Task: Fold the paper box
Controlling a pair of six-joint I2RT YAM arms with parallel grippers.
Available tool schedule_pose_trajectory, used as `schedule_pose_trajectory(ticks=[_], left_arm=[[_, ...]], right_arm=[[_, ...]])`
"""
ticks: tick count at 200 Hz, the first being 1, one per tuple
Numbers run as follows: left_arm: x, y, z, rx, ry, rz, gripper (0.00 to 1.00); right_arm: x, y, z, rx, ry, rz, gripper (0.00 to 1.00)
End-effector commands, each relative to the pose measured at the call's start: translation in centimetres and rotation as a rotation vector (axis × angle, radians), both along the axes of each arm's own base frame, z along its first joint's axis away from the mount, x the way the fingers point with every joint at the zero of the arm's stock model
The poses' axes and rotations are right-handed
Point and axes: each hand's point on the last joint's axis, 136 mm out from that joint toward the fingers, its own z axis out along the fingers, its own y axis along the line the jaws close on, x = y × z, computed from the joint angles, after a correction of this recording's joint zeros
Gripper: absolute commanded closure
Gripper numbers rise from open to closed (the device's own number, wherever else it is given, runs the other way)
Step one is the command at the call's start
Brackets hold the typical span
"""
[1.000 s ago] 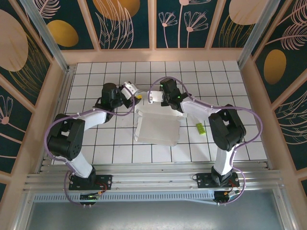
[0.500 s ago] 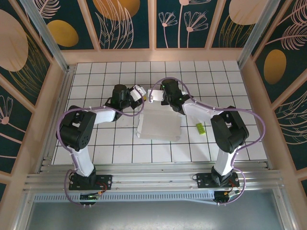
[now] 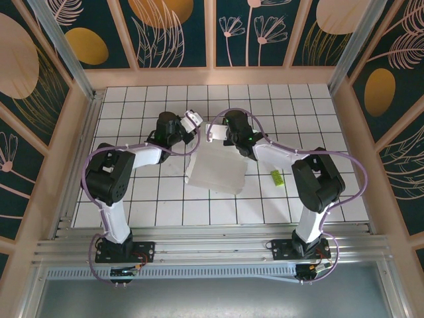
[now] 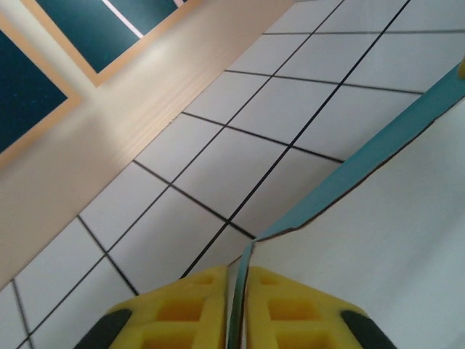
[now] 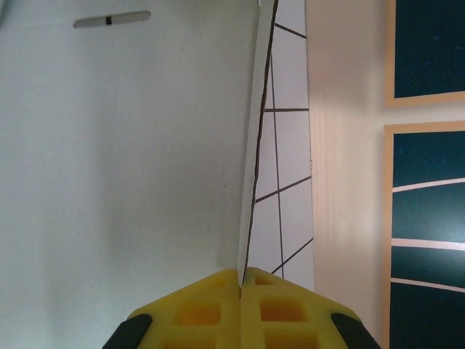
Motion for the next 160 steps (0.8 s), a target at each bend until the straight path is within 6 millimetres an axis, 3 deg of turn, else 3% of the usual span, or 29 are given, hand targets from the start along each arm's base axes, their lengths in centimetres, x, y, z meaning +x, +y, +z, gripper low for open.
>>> schedule_pose_trajectory(ticks=[1, 34, 66, 83, 109, 132, 160], left_arm=[[0.4, -0.7, 0.5, -0.055, 0.01, -0.013, 0.94], [0.8, -1.0, 0.8, -0.031, -0.032, -0.027, 1.0], [0.9, -1.4, 1.4, -0.007, -0.101, -0.065, 1.0], [0.9, -1.7, 1.8, -0.012, -0.121, -0.085, 1.0], [0.4, -2.3, 2.5, -0.024, -0.145, -0.125, 1.0], [0.0, -2.8, 2.6, -0.002, -0.161, -0.159, 1.0], [-0.7, -3.4, 2.7, 0.031, -0.193, -0.206, 1.0]], right_arm=[[-1.2, 1.3, 2.3, 0.114, -0.006, 0.033, 0.91], [-2.6, 2.1, 4.3, 0.315, 0.121, 0.005, 0.75], [-4.6, 2.9, 9.6, 0.669, 0.412, 0.033, 0.51], [-3.3, 0.7, 12.5, 0.882, 0.569, -0.019, 0.43], [-1.1, -2.5, 14.8, 1.129, 0.808, -0.078, 0.38], [1.9, -5.3, 14.0, 1.262, 1.04, -0.184, 0.33], [3.8, -5.2, 10.8, 1.189, 1.194, -0.264, 0.26]])
